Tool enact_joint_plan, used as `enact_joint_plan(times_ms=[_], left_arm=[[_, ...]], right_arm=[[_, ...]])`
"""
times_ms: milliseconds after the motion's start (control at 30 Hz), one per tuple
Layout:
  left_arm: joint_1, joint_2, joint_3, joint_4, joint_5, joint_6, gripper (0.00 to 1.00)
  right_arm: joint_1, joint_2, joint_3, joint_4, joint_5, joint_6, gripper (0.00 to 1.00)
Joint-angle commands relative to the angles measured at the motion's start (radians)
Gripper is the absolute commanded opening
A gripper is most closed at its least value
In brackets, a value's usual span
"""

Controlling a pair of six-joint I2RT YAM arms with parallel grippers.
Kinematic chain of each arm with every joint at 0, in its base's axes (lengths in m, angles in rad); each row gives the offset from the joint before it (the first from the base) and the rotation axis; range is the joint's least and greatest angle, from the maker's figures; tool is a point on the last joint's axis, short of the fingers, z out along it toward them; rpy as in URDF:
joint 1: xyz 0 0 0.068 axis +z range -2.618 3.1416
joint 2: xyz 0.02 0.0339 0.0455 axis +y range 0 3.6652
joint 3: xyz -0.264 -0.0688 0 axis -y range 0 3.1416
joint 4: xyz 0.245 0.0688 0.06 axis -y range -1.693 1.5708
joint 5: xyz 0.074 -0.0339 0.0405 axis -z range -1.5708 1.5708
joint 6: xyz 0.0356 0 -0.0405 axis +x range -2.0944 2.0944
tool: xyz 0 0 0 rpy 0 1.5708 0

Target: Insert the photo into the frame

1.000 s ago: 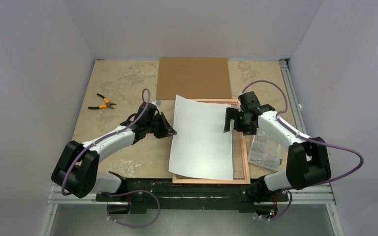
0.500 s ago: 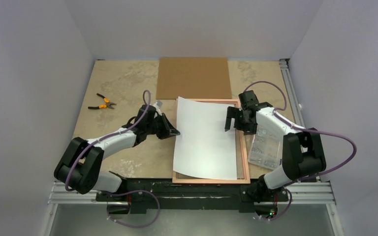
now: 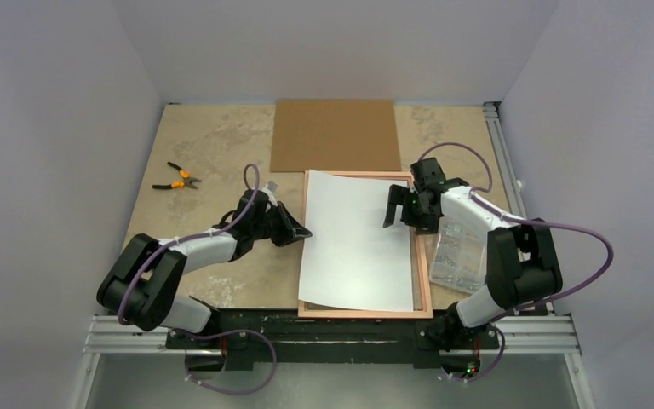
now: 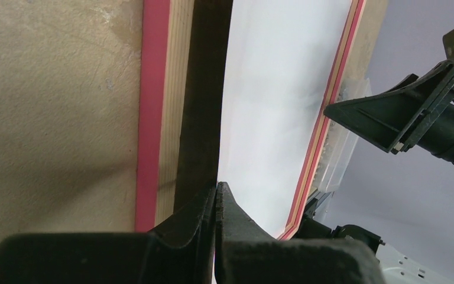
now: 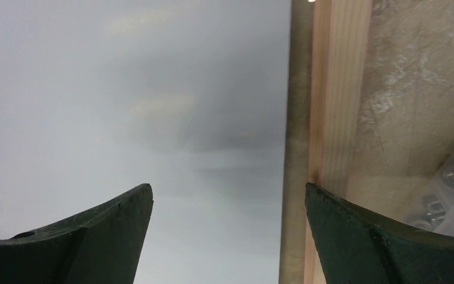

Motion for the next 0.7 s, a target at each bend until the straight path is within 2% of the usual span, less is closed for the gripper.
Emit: enact_joint_plan(times_ms=[0,100,267,400,533,667], left_arm=[[0.002,-0.063,-0.025,0.059,-0.052,-0.03,0.0],[0.001,-0.091,-0.037,0.056,-0.074,-0.044,0.0],[0.0,-0.118,-0.049,0.043,-0.1,-0.051,0.0],[0.0,-0.112,-0.04,0.025,-0.101,-0.035,0.0],[0.001,-0.105,-0.038,0.022,-0.099,-0.03,0.0],[0.0,-0.097,-0.03,0.022,-0.089,-0.023,0.0]], right_arm=[[-0.006,-0.01,0.014,-0.049,0.157,0.028,0.98],[-0.007,0.007,-0.004,-0.049,0.183,0.039,0.98],[-0.007,-0.003,-0.031,-0.027,0.143,0.038,0.98],[-0.008,-0.117,-0.037,0.042,-0.035,0.006,0.98],[-0.008,-0.145,0.028,-0.014,0.034,0.0,0.98],[-0.025,-0.162,0.026,-0.027,0.119,0.024,0.98]])
